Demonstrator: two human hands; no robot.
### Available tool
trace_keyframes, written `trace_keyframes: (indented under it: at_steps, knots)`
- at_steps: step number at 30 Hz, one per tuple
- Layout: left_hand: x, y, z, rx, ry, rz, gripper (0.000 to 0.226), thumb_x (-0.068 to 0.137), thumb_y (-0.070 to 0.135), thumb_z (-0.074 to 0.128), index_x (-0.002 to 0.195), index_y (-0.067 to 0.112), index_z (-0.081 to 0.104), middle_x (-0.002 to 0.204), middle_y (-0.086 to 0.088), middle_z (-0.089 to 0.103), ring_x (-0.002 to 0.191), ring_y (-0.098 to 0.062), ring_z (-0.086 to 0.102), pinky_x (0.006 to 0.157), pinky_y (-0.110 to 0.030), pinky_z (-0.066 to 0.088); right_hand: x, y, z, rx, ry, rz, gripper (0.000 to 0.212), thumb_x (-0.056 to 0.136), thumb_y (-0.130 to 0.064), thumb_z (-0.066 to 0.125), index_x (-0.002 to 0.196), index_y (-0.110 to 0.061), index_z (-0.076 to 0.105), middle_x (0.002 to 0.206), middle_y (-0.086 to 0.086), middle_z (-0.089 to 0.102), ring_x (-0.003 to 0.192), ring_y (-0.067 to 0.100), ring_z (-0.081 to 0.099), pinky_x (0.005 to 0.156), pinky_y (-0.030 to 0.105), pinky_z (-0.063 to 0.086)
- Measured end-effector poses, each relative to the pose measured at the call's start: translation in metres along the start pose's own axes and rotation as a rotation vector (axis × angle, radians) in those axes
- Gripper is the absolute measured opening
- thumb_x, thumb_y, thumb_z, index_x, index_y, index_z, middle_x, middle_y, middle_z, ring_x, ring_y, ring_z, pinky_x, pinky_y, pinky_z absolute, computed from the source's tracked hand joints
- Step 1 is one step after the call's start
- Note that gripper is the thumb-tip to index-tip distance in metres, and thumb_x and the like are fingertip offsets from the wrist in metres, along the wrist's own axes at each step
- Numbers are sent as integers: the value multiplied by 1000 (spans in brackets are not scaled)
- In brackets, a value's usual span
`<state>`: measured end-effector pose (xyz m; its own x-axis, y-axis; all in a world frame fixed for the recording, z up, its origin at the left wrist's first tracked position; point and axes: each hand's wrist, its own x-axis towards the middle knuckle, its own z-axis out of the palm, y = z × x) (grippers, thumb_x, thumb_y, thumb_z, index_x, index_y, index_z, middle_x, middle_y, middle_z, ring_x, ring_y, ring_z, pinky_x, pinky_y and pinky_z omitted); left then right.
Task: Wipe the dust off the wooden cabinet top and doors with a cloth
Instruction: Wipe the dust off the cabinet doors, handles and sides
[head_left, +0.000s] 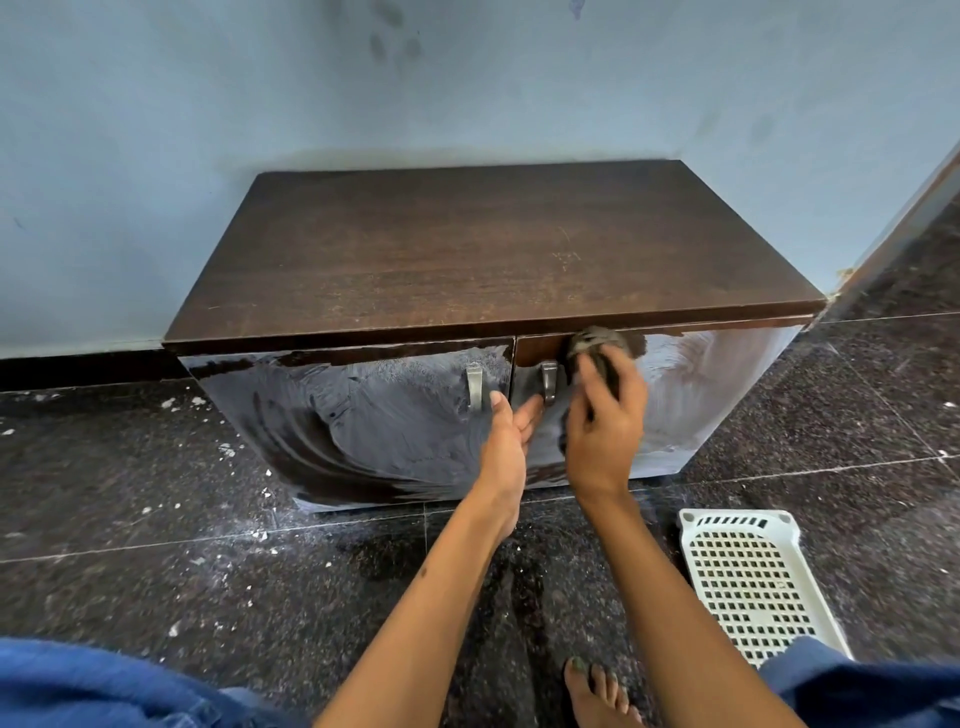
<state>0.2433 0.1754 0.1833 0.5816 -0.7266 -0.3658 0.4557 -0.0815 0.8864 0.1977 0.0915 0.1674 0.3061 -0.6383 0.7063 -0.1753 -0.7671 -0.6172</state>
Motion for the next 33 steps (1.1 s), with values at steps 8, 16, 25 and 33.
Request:
trace_keyframes:
  at_steps: [8, 16, 25, 33]
  knots:
    - [-2, -1, 0, 38, 19, -1, 70, 95, 53, -1, 144, 16, 35, 151, 0, 33, 142, -14, 22, 117, -36, 6, 4, 0, 0, 29, 81, 103, 29, 87, 8, 58, 116, 7, 62, 118, 25, 55, 113, 32, 51, 99, 37, 44]
    - [1, -1, 5, 27, 91, 29, 69, 97, 50, 1, 140, 13, 41, 146, -2, 41, 139, -13, 30, 117, -35, 10, 4, 14, -6, -34, -5, -60, 29, 84, 9, 61, 114, 8, 64, 117, 26, 57, 110, 33, 53, 98, 33, 43]
    - [-3, -1, 14, 46, 125, 55, 66, 99, 47, 4, 141, 11, 39, 148, -2, 39, 138, -12, 30, 113, -28, 14, 9, 29, -13, -33, 13, -69, 26, 84, 8, 61, 110, 8, 65, 115, 24, 58, 110, 25, 51, 99, 31, 42]
    - [-4, -2, 17, 83, 116, 57, 65, 99, 47, 3, 143, 13, 35, 150, -1, 35, 140, -13, 26, 113, -28, 13, 13, 37, -20, 0, 54, 61, 27, 86, 8, 60, 112, 8, 64, 119, 25, 55, 113, 31, 52, 102, 35, 41]
